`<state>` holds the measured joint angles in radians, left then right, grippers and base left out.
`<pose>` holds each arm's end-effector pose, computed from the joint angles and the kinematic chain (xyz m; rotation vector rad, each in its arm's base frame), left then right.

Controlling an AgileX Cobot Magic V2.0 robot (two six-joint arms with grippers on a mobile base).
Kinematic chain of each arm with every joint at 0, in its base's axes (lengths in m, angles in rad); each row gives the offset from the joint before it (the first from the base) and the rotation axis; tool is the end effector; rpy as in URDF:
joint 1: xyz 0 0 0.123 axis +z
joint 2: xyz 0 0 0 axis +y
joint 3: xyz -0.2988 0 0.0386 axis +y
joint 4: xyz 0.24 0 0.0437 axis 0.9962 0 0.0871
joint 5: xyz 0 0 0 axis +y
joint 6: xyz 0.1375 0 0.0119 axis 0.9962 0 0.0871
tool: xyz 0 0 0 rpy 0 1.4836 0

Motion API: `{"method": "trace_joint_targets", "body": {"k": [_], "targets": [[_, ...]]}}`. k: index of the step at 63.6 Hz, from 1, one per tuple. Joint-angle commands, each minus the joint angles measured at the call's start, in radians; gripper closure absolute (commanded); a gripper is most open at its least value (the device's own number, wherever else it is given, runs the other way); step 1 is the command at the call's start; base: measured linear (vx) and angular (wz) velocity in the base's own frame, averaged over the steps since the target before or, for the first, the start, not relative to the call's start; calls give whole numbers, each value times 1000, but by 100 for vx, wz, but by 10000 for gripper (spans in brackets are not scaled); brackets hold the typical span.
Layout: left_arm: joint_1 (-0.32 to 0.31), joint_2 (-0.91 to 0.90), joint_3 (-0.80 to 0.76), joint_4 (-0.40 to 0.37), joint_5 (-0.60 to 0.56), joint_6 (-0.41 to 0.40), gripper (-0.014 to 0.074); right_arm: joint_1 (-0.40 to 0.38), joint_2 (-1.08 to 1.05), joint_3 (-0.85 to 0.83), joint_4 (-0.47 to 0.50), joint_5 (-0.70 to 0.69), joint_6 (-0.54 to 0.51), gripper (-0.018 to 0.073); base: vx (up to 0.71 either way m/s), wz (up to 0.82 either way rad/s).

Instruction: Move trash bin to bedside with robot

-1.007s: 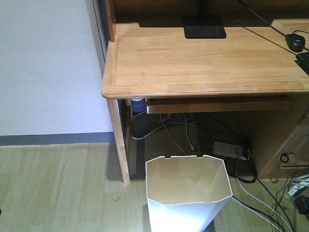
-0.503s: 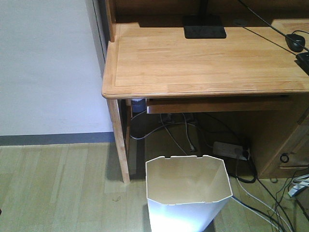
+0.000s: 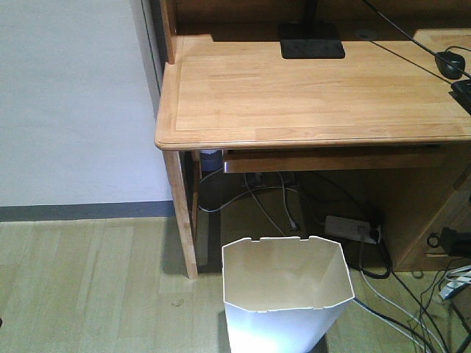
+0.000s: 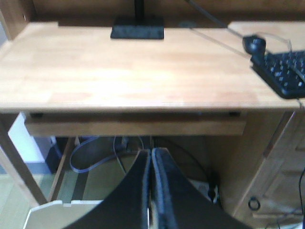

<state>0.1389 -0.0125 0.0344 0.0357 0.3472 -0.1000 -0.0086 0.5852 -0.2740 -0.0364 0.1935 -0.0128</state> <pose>0.0732 0.0119 0.1578 -0.1983 1.8423 0.0617 0.1402 -0.0022 0.2323 -0.0352 1.9881 -0.0439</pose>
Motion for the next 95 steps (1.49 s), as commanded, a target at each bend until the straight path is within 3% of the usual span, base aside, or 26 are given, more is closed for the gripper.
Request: {"method": "trace_joint_targets", "body": {"k": [1, 32, 42, 58, 65, 88, 95], "targets": [[-3, -14, 3, -2, -66, -4, 603, 0, 28, -36, 13, -51, 3, 568, 0, 0], [-3, -14, 3, -2, -66, -4, 603, 0, 32, -36, 3, 15, -5, 546, 0, 0], [-3, -14, 3, -2, -66, -4, 603, 0, 32, -36, -22, 51, -17, 443, 0, 0], [-3, -14, 3, -2, -66, -4, 603, 0, 32, -36, -21, 57, -20, 109, 0, 0], [-3, -14, 3, -2, -66, -4, 603, 0, 32, -36, -21, 57, -20, 19, 0, 0], [-3, -14, 3, -2, -66, -4, 603, 0, 50, -51, 12, 36, 13, -4, 0, 0], [-3, -14, 3, -2, -66, -4, 603, 0, 126, -125, 12, 97, -6, -4, 0, 0]]}}
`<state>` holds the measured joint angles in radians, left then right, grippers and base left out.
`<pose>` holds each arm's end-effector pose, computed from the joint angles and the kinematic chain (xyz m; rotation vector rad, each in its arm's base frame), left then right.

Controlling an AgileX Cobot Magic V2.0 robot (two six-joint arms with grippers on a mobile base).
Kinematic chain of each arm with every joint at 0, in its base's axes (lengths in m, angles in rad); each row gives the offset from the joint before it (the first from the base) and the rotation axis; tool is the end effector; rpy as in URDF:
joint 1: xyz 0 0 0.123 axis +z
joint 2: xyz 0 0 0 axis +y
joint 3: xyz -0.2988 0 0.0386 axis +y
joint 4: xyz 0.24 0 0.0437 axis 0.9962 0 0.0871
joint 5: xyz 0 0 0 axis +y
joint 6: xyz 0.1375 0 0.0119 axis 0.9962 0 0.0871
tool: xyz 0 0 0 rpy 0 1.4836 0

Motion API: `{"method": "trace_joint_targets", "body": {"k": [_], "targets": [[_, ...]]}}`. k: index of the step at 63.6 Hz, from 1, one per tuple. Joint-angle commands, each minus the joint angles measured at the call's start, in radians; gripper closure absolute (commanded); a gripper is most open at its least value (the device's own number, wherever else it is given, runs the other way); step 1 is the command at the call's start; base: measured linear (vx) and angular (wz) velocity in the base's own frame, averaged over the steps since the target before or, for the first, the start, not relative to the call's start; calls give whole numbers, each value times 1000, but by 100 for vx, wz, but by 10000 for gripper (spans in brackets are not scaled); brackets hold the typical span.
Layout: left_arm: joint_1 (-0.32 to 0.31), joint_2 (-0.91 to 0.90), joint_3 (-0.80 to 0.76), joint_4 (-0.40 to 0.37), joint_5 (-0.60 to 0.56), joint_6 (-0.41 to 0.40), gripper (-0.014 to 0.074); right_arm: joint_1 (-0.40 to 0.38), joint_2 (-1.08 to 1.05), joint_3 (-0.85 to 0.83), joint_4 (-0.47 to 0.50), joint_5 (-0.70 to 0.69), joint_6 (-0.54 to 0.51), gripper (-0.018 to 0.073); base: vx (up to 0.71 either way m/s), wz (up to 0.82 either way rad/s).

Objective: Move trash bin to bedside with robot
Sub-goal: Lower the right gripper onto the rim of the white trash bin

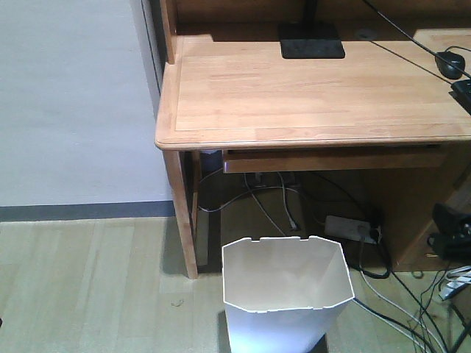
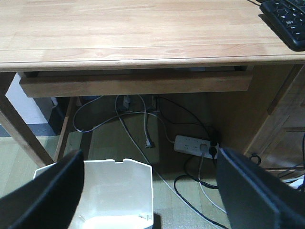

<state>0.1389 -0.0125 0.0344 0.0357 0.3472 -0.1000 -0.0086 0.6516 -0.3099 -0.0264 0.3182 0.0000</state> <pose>0.0732 0.0119 0.1578 -0.1983 1.8423 0.0617 0.1425 -0.0024 0.2208 -0.0128 2.1435 -0.0285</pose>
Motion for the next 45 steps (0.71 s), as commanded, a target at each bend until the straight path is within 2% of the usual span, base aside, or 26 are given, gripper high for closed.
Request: {"method": "trace_joint_targets", "body": {"k": [1, 9, 17, 37, 45], "targets": [[-3, -14, 3, -2, -66, -4, 603, 0, 73, -102, 2, -13, -18, -4, 0, 0], [-3, -14, 3, -2, -66, -4, 603, 0, 206, -201, 2, 85, -21, -4, 0, 0], [-3, -14, 3, -2, -66, -4, 603, 0, 339, -287, 2, 123, -25, -4, 0, 0], [-3, -14, 3, -2, -66, -4, 603, 0, 616, -401, 70, 62, -31, -4, 0, 0], [-3, -14, 3, -2, -66, -4, 603, 0, 737, -420, 110, 40, -107, -4, 0, 0]]}}
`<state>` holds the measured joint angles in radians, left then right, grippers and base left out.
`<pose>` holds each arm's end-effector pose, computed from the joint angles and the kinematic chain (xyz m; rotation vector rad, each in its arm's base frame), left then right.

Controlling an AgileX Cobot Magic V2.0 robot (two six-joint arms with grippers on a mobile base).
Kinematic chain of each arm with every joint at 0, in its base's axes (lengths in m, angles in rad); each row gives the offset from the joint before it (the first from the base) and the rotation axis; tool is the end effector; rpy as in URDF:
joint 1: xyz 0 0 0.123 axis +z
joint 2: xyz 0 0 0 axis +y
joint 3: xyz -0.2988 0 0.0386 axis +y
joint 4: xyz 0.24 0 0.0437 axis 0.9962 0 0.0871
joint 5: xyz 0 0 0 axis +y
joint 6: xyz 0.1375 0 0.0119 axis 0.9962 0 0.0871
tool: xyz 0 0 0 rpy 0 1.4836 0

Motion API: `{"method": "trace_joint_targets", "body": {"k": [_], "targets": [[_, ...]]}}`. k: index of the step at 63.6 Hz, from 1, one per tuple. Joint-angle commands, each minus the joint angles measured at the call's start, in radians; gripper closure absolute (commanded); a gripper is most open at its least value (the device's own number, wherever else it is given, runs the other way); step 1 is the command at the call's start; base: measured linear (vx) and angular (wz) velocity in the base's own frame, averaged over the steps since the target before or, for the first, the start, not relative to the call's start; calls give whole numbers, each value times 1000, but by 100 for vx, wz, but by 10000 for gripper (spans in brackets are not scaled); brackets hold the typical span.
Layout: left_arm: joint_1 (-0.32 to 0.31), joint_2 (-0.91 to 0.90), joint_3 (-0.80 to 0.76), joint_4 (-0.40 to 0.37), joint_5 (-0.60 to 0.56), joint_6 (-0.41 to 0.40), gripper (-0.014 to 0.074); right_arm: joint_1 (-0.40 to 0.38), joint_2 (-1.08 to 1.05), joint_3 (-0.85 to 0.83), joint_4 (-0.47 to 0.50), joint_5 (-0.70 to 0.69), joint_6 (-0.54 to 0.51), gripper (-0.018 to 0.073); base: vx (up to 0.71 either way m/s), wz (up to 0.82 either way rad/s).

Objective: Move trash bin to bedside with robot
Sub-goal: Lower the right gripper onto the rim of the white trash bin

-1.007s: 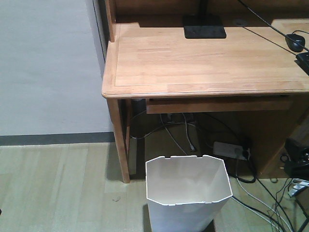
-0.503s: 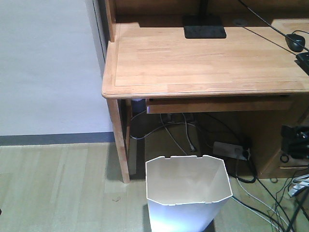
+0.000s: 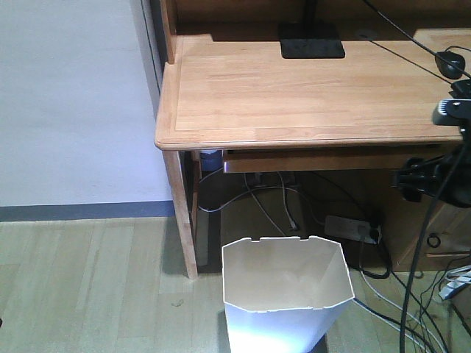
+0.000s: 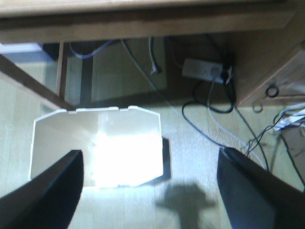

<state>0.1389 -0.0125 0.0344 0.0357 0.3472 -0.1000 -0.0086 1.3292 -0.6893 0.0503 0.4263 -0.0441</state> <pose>0.0732 0.0119 0.1578 -0.1983 1.8423 0.0617 0.2615 0.0006 0.1996 0.0050 2.5492 0.0238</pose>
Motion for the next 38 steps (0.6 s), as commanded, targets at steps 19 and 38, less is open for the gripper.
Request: {"method": "trace_joint_targets", "body": {"k": [19, 38], "targets": [[-3, -14, 3, -2, -66, -4, 603, -4, 361, -93, 143, -130, -300, -4, 0, 0], [-3, -14, 3, -2, -66, -4, 603, -75, 658, -173, 253, -197, -430, 31, 0, 0]]}}
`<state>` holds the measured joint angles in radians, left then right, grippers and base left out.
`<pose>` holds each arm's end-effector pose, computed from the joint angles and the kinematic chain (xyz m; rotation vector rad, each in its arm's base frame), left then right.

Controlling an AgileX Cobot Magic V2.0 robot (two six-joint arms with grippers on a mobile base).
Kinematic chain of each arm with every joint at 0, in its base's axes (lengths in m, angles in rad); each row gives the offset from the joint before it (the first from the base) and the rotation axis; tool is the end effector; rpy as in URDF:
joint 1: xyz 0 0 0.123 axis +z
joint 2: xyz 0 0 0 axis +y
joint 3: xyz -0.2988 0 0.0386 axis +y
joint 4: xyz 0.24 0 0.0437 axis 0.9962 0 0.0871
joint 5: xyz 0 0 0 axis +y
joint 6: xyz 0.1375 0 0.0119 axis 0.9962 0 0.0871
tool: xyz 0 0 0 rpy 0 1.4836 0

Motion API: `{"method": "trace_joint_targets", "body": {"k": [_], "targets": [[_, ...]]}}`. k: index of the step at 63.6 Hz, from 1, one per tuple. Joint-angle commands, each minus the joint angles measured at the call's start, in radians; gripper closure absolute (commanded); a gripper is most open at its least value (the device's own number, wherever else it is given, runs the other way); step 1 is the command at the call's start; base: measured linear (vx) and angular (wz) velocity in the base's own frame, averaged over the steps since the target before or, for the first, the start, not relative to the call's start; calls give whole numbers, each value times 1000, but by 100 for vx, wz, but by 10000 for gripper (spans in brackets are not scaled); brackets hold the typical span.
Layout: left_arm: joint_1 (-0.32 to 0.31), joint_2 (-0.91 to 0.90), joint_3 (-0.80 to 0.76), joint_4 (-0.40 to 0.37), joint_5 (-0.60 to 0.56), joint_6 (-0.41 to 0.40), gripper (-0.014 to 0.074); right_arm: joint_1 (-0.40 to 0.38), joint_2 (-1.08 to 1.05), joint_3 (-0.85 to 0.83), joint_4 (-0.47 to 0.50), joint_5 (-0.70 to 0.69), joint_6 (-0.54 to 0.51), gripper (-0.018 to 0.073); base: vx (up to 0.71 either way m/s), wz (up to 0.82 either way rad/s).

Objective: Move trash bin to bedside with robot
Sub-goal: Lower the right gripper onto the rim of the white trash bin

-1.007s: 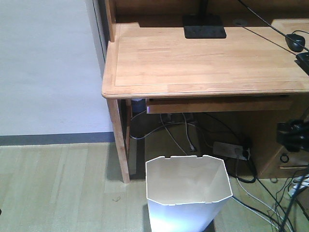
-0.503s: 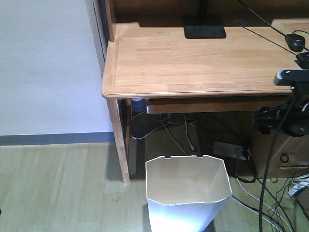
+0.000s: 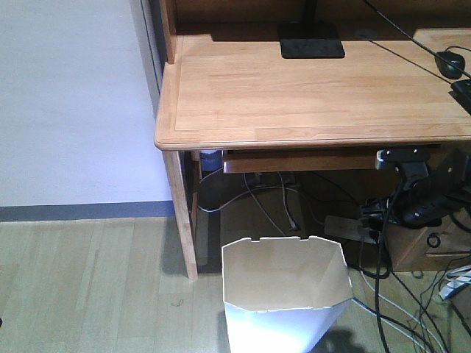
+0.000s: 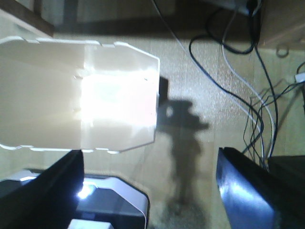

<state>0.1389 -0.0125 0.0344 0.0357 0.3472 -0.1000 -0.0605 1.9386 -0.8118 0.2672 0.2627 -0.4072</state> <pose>0.0732 0.0119 0.1578 -0.1983 1.8423 0.0617 0.3236 -0.0101 0.0575 -0.1398 2.8547 0.0559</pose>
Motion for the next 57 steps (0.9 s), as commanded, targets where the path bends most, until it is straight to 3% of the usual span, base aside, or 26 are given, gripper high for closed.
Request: {"method": "trace_joint_targets", "body": {"k": [1, 22, 57], "targets": [[-3, -14, 3, -2, -66, -4, 603, -28, 64, -57, 44, -35, -73, 34, 0, 0], [-3, -14, 3, -2, -66, -4, 603, -55, 353, -234, 195, -31, -258, 52, 0, 0], [-3, -14, 3, -2, -66, -4, 603, -55, 658, -432, 480, -64, -588, -35, 0, 0]]}}
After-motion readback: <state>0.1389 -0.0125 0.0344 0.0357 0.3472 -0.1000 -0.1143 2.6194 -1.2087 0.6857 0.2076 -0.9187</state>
